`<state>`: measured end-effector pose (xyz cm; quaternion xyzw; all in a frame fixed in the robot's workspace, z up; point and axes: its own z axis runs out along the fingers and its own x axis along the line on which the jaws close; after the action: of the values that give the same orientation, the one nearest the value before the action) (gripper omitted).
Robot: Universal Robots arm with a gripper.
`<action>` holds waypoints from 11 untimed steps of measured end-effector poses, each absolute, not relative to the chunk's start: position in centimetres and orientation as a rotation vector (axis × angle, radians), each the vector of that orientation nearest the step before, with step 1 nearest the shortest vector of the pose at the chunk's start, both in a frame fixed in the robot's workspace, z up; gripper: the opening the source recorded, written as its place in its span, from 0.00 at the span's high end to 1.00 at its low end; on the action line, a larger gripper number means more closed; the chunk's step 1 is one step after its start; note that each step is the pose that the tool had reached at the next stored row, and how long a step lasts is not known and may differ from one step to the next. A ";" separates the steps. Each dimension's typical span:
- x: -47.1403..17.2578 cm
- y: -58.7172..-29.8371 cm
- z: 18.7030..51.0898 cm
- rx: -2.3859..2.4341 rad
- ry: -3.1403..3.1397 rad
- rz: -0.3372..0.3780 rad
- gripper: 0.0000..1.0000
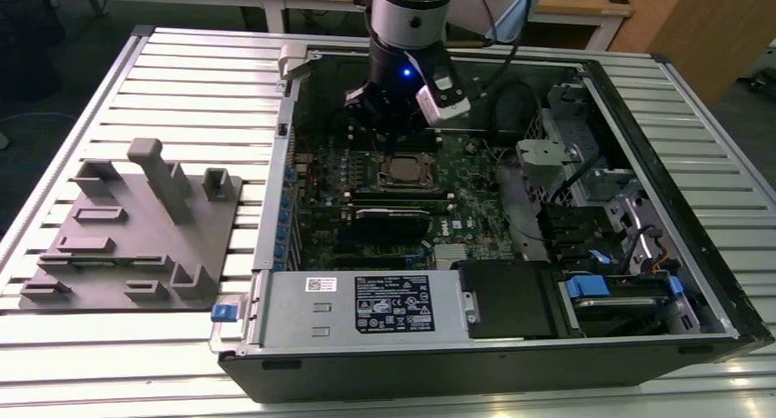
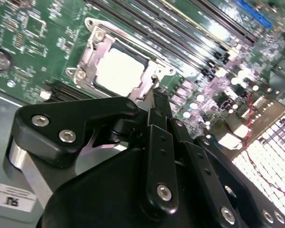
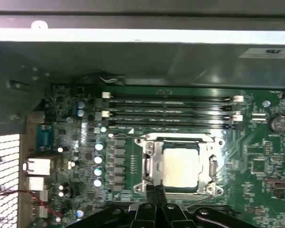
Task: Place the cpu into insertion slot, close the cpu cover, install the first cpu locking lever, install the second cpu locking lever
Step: 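Install the first cpu locking lever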
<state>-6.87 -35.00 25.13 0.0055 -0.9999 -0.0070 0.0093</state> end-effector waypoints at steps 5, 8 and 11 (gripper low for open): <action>-7.5 -35.0 25.1 0.017 -3.123 -0.022 0.89; -7.7 -35.0 25.1 0.017 -3.123 -0.022 0.89; -8.0 -35.0 25.1 0.017 -3.123 -0.022 0.89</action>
<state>-7.97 -35.00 25.12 0.0055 -0.9999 -0.0072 0.0093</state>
